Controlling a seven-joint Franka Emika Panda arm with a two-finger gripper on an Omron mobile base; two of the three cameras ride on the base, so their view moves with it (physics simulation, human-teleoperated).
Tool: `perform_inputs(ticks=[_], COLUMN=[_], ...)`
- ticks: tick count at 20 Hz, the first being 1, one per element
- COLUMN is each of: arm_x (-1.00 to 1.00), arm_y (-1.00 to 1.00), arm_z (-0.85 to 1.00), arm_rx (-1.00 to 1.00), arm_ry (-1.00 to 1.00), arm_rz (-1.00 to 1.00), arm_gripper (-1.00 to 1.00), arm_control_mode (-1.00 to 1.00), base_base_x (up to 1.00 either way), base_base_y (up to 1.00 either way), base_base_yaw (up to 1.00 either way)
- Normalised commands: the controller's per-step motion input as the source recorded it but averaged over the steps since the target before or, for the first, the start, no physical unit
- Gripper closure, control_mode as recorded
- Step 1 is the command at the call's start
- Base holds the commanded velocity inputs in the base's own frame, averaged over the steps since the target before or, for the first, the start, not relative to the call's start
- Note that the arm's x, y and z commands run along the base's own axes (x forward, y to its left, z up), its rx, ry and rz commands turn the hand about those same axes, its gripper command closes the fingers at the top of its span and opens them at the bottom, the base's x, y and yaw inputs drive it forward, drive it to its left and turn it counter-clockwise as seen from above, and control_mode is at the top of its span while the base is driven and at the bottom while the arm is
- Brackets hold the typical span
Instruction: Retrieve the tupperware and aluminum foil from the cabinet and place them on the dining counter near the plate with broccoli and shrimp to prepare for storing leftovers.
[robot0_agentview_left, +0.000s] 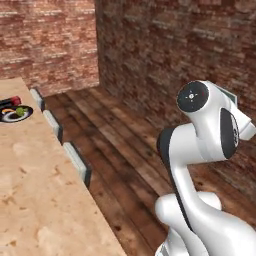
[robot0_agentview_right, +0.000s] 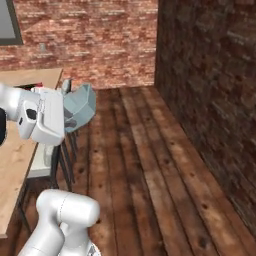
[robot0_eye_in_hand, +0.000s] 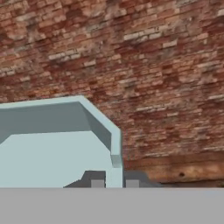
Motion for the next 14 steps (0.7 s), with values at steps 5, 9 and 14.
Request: perform_inputs(ticks=[5,9,14], arm_x=[0.00,0.00,0.00], arm_y=[0.00,0.00,0.00], arm_z=[0.00,0.00,0.00], arm_rx=[0.00,0.00,0.00], arm_ry=[0.00,0.00,0.00], arm_rz=[0.00,0.00,0.00], arm_gripper=[1.00,1.00,1.00], arm_control_mode=[1.00,1.00,1.00], base_base_x=[1.00,1.00,1.00], base_base_y=[-0.14,-0.23,-0.26], base_base_yaw=[0.57,0.57,0.59])
